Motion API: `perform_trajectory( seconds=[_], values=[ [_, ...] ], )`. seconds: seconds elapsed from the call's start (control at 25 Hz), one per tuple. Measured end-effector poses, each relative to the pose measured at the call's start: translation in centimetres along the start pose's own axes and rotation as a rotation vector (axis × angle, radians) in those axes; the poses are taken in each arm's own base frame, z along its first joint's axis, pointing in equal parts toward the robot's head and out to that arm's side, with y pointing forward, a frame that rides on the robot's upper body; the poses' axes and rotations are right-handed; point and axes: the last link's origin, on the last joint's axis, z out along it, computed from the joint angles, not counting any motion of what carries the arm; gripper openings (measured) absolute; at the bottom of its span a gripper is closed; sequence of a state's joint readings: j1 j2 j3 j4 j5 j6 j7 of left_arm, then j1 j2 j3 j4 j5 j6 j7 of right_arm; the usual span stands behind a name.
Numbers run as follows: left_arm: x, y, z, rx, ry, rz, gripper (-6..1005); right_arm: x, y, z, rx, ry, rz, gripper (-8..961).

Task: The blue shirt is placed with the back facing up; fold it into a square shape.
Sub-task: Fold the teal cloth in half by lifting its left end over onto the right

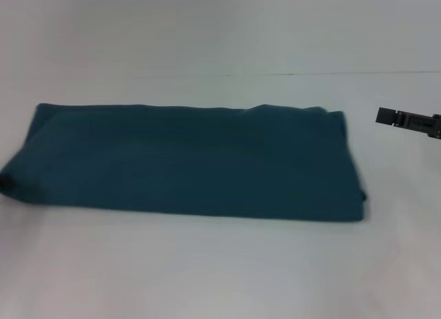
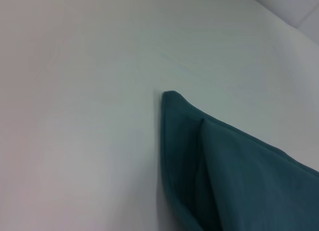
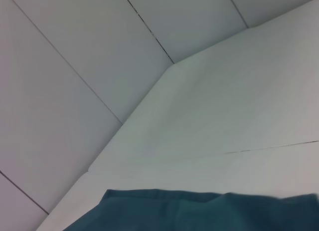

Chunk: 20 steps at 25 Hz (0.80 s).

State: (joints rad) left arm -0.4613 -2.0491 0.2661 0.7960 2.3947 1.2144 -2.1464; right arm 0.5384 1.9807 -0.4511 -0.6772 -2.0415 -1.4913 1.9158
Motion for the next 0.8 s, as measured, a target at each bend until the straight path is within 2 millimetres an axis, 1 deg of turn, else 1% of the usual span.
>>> perform_trajectory(
  seconds=[0.32,0.4,0.48,0.52,0.6,0.68,0.8],
  values=[
    [1.2,-2.9,-3.7,0.096,0.062,-0.022,72,-0.1,0.5,1.4,-0.011,-0.001,-0.003,913],
    [1.4,-3.4,-4.6,0.108,0.075,-0.026,76,-0.1,0.6,1.6,-0.012,-0.002,-0.005,913],
    [1.4,-3.5,-4.8,0.112,0.078,-0.028,80,-0.2,0.6,1.7,-0.013,-0.002,-0.008,912],
    [1.4,-3.7,-5.2,0.113,0.081,-0.033,82,-0.2,0.7,1.8,-0.013,-0.002,-0.01,912],
    [1.5,-3.4,-5.4,0.088,0.082,-0.036,86,-0.2,0.7,1.8,-0.013,-0.003,-0.016,912],
    [1.7,-2.1,-5.2,0.015,0.087,-0.033,90,-0.2,0.7,1.8,-0.014,-0.004,-0.024,911],
    [2.5,1.7,-4.4,-0.194,0.115,0.004,96,0.0,0.6,1.5,-0.011,-0.011,-0.033,911]
  ],
)
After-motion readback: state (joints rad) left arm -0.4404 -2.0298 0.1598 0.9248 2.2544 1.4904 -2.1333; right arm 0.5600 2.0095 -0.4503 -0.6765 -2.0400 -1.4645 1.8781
